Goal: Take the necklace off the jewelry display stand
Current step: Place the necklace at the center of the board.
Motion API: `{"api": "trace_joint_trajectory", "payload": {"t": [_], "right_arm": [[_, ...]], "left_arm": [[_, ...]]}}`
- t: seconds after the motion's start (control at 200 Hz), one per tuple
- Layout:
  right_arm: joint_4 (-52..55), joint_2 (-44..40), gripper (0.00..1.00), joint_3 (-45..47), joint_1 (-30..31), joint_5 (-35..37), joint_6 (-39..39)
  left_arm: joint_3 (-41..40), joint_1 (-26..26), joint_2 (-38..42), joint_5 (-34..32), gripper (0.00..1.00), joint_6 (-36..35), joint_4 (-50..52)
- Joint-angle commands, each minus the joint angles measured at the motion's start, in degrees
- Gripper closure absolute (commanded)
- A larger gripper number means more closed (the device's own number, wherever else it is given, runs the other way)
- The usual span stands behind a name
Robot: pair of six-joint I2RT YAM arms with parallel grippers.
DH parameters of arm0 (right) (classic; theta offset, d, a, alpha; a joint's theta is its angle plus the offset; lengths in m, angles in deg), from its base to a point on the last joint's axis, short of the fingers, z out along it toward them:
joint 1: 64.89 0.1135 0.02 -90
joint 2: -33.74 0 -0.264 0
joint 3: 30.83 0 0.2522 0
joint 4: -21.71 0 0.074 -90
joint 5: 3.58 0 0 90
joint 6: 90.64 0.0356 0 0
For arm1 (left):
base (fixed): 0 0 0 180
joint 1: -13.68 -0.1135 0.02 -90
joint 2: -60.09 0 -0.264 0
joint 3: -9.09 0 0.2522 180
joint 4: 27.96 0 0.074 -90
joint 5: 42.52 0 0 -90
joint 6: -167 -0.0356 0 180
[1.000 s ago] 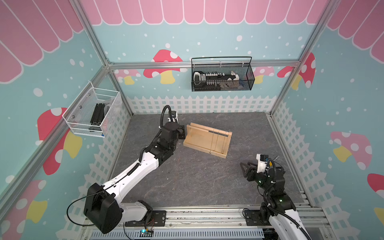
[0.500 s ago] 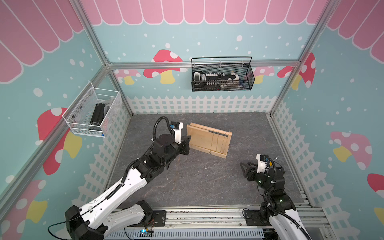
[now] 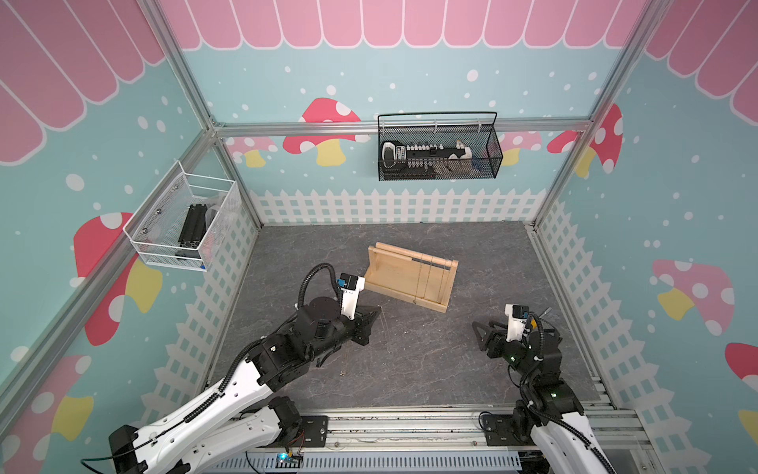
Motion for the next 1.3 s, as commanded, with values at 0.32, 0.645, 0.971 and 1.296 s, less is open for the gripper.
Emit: {"api": "trace_joint_trajectory", "payload": {"t": [0.32,0.645,0.971,1.296], "right_arm": [[-1.3,0.1,0.33,0.6,0.4,-0.8,-0.3],[-1.3,0.0,0.32,0.6,0.5,-0.8,-0.2],[-1.2,-0.1,0.32,0.5,0.5,-0.6,-0.2],[-1.3,-0.1,0.32,0.5,0.5,-0.6,-0.2]], "left_arm": [[-4.6,2.6,6.7,1.5,1.00,4.9,5.6],[-8.7,3.2,11.2,2.0,1.00,7.4,6.9],[-11.8,4.4,13.7,3.6,1.00,8.4,4.7],[-12.6,4.8,14.9,3.5,1.00,8.9,4.8]]}}
